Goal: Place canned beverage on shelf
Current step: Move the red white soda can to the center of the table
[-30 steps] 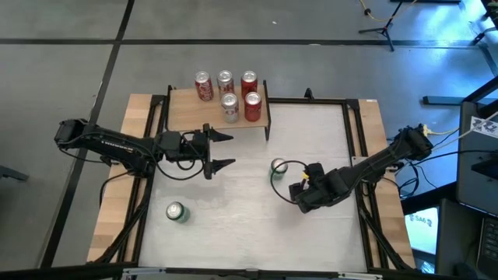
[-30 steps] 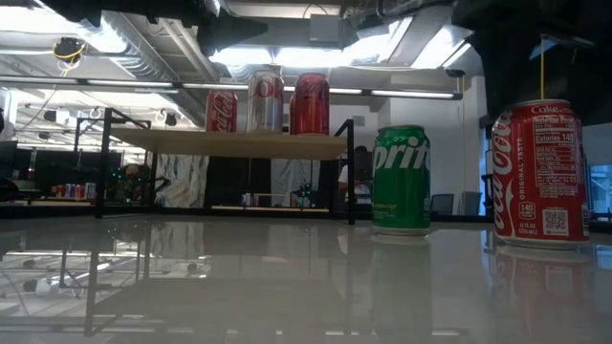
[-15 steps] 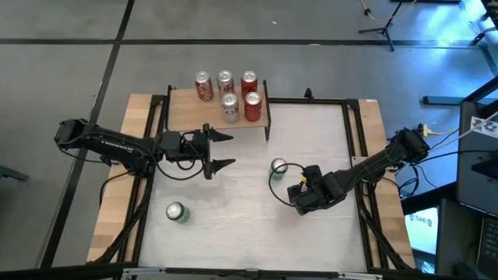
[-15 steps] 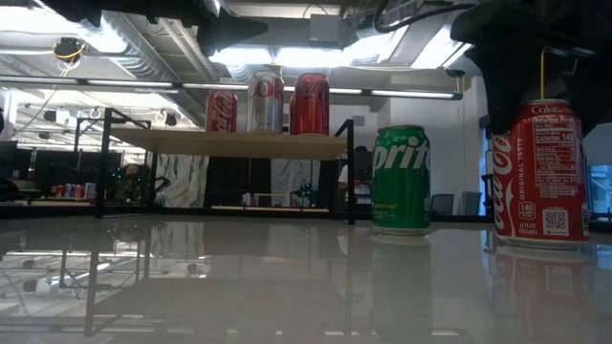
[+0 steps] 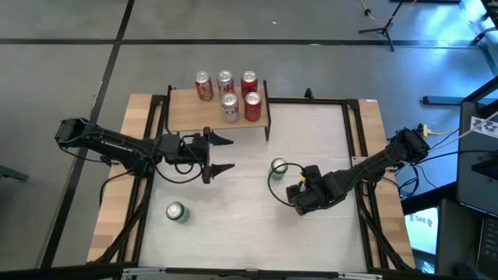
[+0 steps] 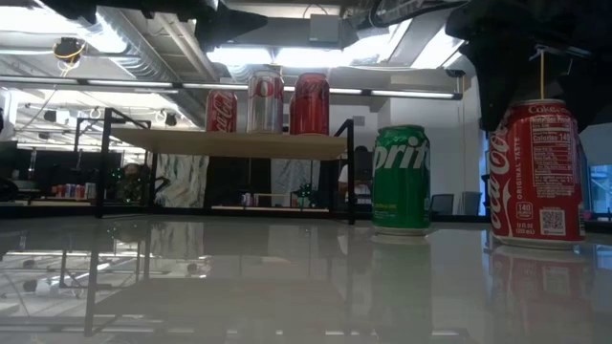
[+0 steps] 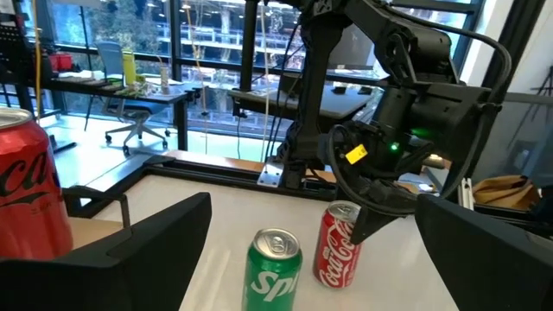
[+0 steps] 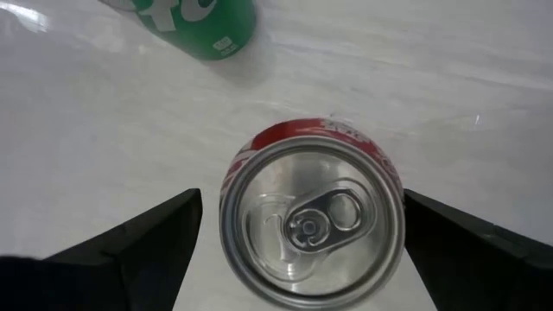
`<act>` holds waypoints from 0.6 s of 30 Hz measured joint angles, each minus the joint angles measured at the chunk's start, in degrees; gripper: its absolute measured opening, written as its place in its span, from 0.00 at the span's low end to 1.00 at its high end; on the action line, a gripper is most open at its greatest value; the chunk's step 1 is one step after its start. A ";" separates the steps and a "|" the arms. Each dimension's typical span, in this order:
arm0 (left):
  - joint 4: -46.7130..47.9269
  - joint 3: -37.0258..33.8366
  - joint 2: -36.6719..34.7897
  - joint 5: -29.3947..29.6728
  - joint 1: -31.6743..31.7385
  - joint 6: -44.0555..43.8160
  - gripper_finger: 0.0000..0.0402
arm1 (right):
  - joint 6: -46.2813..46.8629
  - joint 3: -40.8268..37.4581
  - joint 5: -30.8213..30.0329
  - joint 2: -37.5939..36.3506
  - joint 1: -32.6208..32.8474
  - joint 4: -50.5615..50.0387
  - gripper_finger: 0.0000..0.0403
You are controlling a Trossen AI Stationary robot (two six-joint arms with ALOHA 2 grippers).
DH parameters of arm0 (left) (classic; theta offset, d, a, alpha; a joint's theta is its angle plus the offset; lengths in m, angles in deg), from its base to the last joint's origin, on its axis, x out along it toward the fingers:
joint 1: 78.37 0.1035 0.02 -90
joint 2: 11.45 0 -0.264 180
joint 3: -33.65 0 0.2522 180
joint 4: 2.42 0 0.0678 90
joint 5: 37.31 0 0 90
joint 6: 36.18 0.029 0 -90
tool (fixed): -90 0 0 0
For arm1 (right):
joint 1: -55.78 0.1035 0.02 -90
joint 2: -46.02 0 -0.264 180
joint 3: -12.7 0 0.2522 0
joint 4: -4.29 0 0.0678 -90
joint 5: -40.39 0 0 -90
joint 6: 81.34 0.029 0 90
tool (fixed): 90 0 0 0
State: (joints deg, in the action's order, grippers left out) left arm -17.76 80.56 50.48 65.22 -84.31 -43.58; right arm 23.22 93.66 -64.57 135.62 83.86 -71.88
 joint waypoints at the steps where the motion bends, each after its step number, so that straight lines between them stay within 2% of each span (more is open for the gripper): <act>1: 0.00 0.00 0.00 0.02 -0.14 0.00 0.99 | 0.00 0.00 0.01 0.00 0.00 0.00 0.93; 18: 0.02 0.00 0.00 0.02 -0.18 0.04 0.99 | -0.02 0.00 -0.87 0.00 0.00 0.61 0.93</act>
State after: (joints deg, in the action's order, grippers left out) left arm -17.75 80.56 50.48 65.24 -84.48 -43.54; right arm 23.19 93.66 -65.44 135.62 83.86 -71.28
